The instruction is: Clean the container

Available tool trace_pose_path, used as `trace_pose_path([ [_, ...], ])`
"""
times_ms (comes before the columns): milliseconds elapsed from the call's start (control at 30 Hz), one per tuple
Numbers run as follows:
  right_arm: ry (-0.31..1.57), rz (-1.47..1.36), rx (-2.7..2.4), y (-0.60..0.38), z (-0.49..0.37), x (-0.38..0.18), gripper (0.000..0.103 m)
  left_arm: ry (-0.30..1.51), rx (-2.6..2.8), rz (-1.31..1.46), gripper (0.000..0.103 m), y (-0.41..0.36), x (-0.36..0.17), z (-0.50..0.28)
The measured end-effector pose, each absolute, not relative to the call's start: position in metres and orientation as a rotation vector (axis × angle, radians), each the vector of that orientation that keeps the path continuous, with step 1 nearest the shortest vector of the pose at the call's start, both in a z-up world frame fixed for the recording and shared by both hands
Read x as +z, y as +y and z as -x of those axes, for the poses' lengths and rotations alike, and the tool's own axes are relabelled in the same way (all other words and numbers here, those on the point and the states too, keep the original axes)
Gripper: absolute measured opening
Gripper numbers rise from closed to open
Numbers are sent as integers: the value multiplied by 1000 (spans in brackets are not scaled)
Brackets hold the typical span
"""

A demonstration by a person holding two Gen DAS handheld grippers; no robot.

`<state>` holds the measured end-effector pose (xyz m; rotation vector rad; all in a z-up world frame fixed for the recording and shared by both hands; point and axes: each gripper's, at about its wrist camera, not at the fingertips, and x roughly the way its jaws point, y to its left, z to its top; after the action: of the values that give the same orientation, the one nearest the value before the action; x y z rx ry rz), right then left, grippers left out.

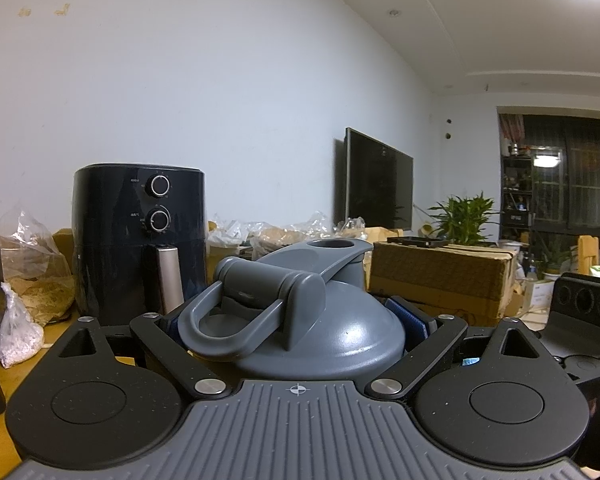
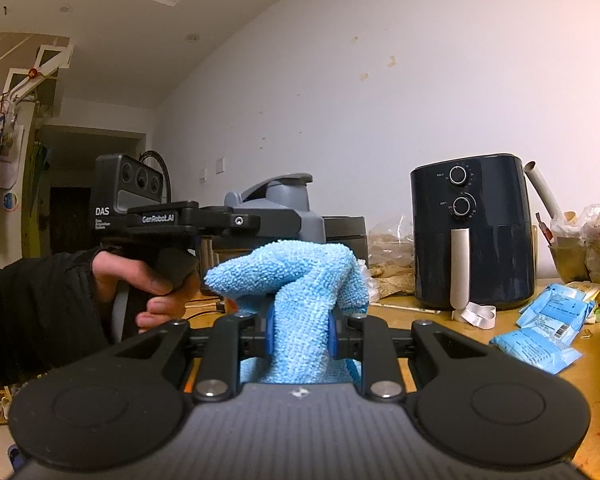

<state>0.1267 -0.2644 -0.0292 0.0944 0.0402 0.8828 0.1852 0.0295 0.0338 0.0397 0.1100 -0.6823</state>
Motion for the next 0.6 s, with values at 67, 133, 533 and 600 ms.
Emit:
trace_pose_path([
  [67,41,-96,885,-264,-127,-30,20,100,-656,-52,97,28,35,-182],
  [133,42,-96,883,-264,-127,-30,20,99,-640,-55,98,28,36,-180],
  [533,46,-107,885,-266,-129,-31,20,106,-564,-46,103,22,41,-172],
  [600,47,-108,886,-266,-130,-31,20,111,-550,-37,103,21,40,-171],
])
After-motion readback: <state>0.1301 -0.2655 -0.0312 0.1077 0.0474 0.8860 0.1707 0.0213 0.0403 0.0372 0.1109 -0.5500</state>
